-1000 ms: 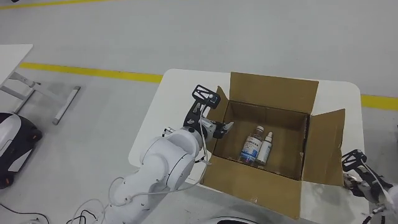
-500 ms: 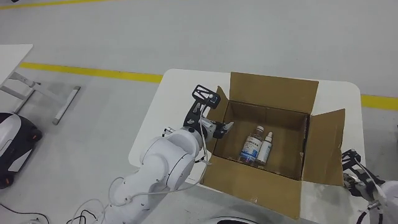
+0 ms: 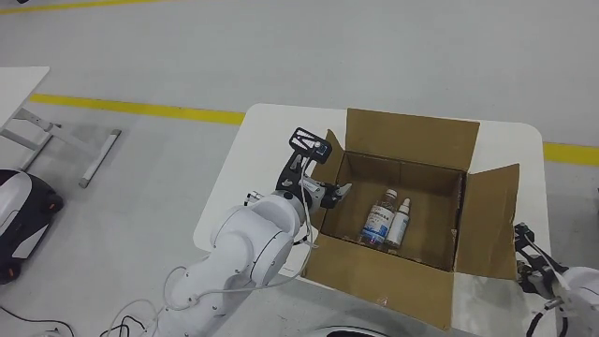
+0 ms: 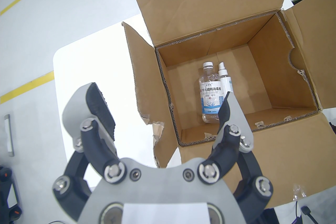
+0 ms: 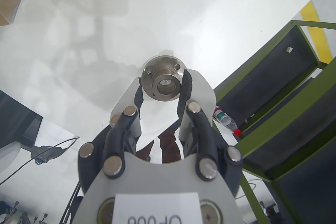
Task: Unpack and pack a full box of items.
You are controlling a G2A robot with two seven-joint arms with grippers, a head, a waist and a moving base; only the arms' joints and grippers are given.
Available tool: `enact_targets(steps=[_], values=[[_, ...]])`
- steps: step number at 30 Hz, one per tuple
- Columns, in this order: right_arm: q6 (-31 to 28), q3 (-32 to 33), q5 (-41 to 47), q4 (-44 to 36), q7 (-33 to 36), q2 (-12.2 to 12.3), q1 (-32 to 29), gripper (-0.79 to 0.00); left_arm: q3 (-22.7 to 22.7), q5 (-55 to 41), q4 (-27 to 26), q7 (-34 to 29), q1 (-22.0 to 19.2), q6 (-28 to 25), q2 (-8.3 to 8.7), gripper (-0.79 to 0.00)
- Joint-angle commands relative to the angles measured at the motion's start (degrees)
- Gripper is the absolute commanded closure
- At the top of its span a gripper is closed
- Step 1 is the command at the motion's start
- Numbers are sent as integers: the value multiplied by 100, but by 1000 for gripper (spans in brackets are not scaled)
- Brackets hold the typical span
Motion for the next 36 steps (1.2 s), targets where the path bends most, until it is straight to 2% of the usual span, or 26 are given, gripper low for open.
enact_targets(steps=[1, 7, 8, 9, 13, 15, 17, 19, 27, 36], values=[[21, -24, 3, 33, -12, 4, 16, -326, 0, 0, 0, 0, 0, 0, 0, -785], [76, -80, 8, 57, -10, 21, 48, -292, 0, 0, 0, 0, 0, 0, 0, -785], [80, -85, 9, 57, -11, 23, 48, -274, 0, 0, 0, 0, 0, 0, 0, -785], [84, -93, 13, 61, -8, 25, 49, -203, 0, 0, 0, 0, 0, 0, 0, -785], [112, -124, 15, 60, -1, 38, 58, -182, 0, 0, 0, 0, 0, 0, 0, -785], [123, -135, 13, 60, -2, 43, 60, -111, 0, 0, 0, 0, 0, 0, 0, -785], [135, -151, 12, 63, 4, 50, 62, -80, 0, 0, 0, 0, 0, 0, 0, -785], [154, -155, 15, 62, -3, 54, 66, 0, 0, 0, 0, 0, 0, 0, 0, -785], [220, -141, 77, -98, 2, 81, 58, 0, 0, 0, 0, 0, 0, 0, 0, -785], [331, 516, 425, -800, -12, 181, -302, 0, 0, 0, 0, 0, 0, 0, 0, -785]])
